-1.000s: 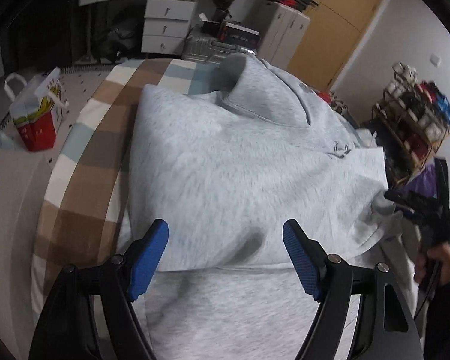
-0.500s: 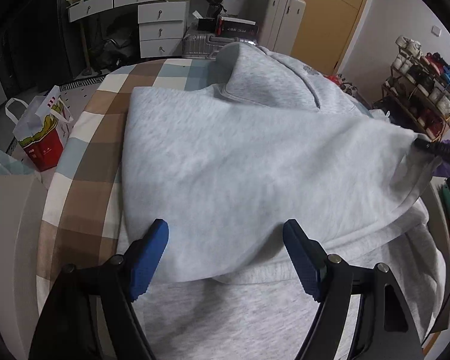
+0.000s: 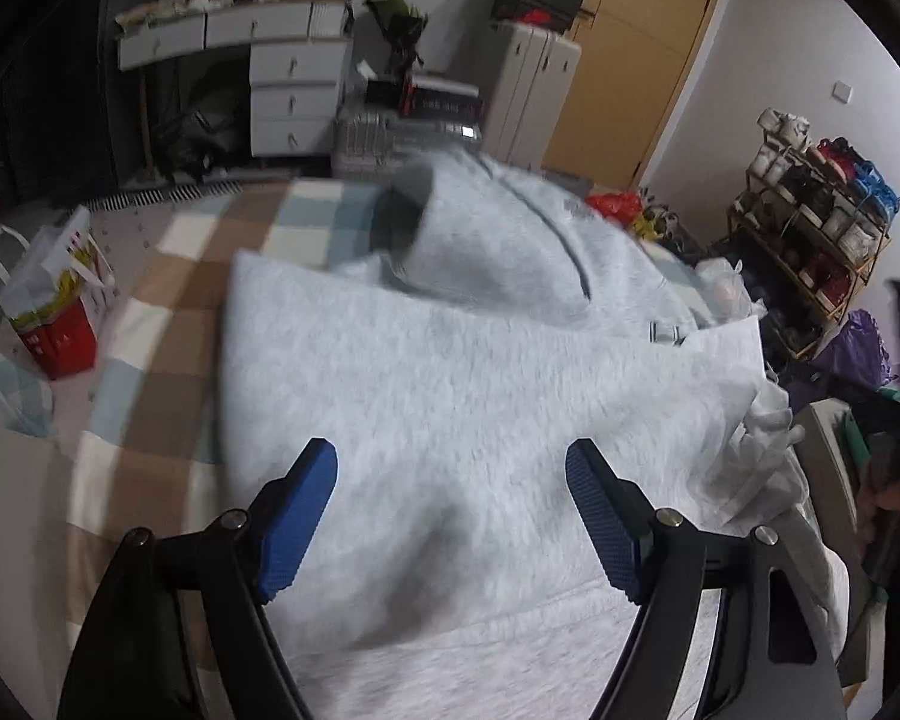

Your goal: Fold large clothes

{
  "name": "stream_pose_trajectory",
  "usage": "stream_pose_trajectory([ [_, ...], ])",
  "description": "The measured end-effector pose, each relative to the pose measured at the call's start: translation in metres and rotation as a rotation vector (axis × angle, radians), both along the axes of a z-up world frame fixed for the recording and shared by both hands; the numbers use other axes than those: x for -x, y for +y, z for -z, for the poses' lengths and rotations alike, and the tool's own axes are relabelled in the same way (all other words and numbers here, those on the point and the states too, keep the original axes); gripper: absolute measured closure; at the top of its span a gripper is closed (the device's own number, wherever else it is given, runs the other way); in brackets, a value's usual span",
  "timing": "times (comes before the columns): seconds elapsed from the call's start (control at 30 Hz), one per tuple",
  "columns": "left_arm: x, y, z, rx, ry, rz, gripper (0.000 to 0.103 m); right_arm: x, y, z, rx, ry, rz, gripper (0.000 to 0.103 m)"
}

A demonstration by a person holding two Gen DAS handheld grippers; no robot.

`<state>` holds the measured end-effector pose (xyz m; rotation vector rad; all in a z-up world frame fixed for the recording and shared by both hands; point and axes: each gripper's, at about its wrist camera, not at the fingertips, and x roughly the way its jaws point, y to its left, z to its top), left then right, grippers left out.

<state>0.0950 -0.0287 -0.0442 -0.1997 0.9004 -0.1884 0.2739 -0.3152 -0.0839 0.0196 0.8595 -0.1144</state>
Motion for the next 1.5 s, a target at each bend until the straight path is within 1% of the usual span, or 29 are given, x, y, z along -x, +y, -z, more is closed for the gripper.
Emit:
stream_pose_trajectory([
  [0.07,-0.011,-0.009,0.022,-0.022,0.084,-0.012,0.028,0.004,0.020,-0.011,-0.081,-0.009,-0.091,0.025],
  [0.13,-0.021,-0.020,0.046,-0.100,0.167,-0.025,0.028,0.004,0.050,-0.012,-0.092,-0.002,-0.185,0.025],
  [0.23,-0.021,-0.042,0.063,-0.296,0.153,-0.004,0.027,0.000,0.102,0.008,-0.045,0.048,-0.344,0.025],
  [0.27,-0.018,-0.048,0.065,-0.345,0.130,0.002,0.027,-0.005,0.118,0.022,0.004,0.078,-0.368,0.025],
  [0.37,-0.017,-0.041,0.066,-0.313,0.140,-0.001,0.027,-0.020,0.146,0.070,0.157,0.177,-0.345,0.025],
  [0.4,-0.017,-0.036,0.064,-0.284,0.146,0.004,0.027,-0.020,0.146,0.081,0.167,0.185,-0.336,0.025],
  [0.43,-0.016,-0.030,0.060,-0.244,0.152,0.002,0.027,-0.019,0.143,0.077,0.140,0.146,-0.325,0.020],
  [0.47,-0.013,-0.024,0.053,-0.196,0.150,-0.006,0.027,-0.022,0.141,0.078,0.132,0.190,-0.331,0.018],
  [0.5,-0.010,-0.020,0.045,-0.149,0.140,-0.015,0.027,-0.024,0.139,0.076,0.122,0.216,-0.341,0.019],
  [0.57,-0.001,-0.013,0.028,-0.059,0.068,-0.002,0.027,-0.017,0.131,0.054,0.124,0.144,-0.347,0.025],
  [0.6,-0.001,-0.017,0.024,-0.090,0.037,-0.001,0.027,-0.013,0.128,0.045,0.125,0.108,-0.345,0.025],
  [0.63,-0.004,-0.020,0.028,-0.146,0.051,-0.011,0.027,-0.010,0.122,0.035,0.132,0.073,-0.335,0.024],
  [0.7,-0.015,-0.023,0.057,-0.209,0.160,0.001,0.028,-0.009,0.109,0.027,0.175,0.051,-0.291,0.022],
  [0.73,-0.017,-0.026,0.066,-0.228,0.172,0.010,0.028,-0.011,0.105,0.030,0.203,0.068,-0.275,0.019],
  [0.8,-0.012,-0.040,0.072,-0.338,0.136,0.039,0.027,-0.017,0.092,0.050,0.257,0.131,-0.231,0.019],
  [0.83,-0.010,-0.045,0.071,-0.366,0.133,0.037,0.027,-0.020,0.086,0.064,0.270,0.180,-0.219,0.019],
  [0.87,-0.012,-0.046,0.069,-0.365,0.142,0.028,0.027,-0.022,0.079,0.076,0.238,0.215,-0.226,0.020],
  [0.9,-0.011,-0.045,0.067,-0.331,0.146,0.024,0.027,-0.020,0.075,0.072,0.195,0.165,-0.218,0.018],
  [0.93,-0.009,-0.041,0.063,-0.273,0.138,0.025,0.027,-0.022,0.071,0.071,0.172,0.181,-0.205,0.015],
  [0.97,-0.007,-0.038,0.059,-0.235,0.131,0.025,0.027,-0.025,0.070,0.070,0.156,0.206,-0.195,0.015],
  [1.03,-0.007,-0.027,0.046,-0.198,0.106,-0.011,0.027,-0.025,0.076,0.051,0.112,0.164,-0.203,0.021],
  [1.13,-0.008,-0.014,0.035,-0.182,0.041,-0.076,0.027,-0.023,0.103,0.019,-0.001,0.080,-0.285,0.019],
  [1.2,-0.011,-0.001,0.043,-0.167,0.061,-0.125,0.027,-0.030,0.138,0.008,-0.042,0.059,-0.360,0.019],
  [1.27,-0.017,0.011,0.064,-0.119,0.135,-0.148,0.027,-0.039,0.166,0.009,-0.033,0.055,-0.401,0.019],
  [1.3,-0.021,0.013,0.069,-0.118,0.140,-0.156,0.028,-0.048,0.181,0.016,-0.019,0.071,-0.403,0.019],
  [1.37,-0.021,0.009,0.069,-0.176,0.128,-0.156,0.027,-0.063,0.202,0.044,-0.001,0.156,-0.387,0.019],
  [1.4,-0.021,0.013,0.066,-0.167,0.130,-0.161,0.027,-0.068,0.214,0.061,0.029,0.217,-0.378,0.019],
  [1.43,-0.018,0.020,0.061,-0.113,0.120,-0.170,0.027,-0.071,0.221,0.075,0.065,0.261,-0.372,0.019],
  [1.5,-0.009,0.042,0.049,0.005,0.093,-0.198,0.027,-0.074,0.232,0.072,0.081,0.218,-0.358,0.017],
])
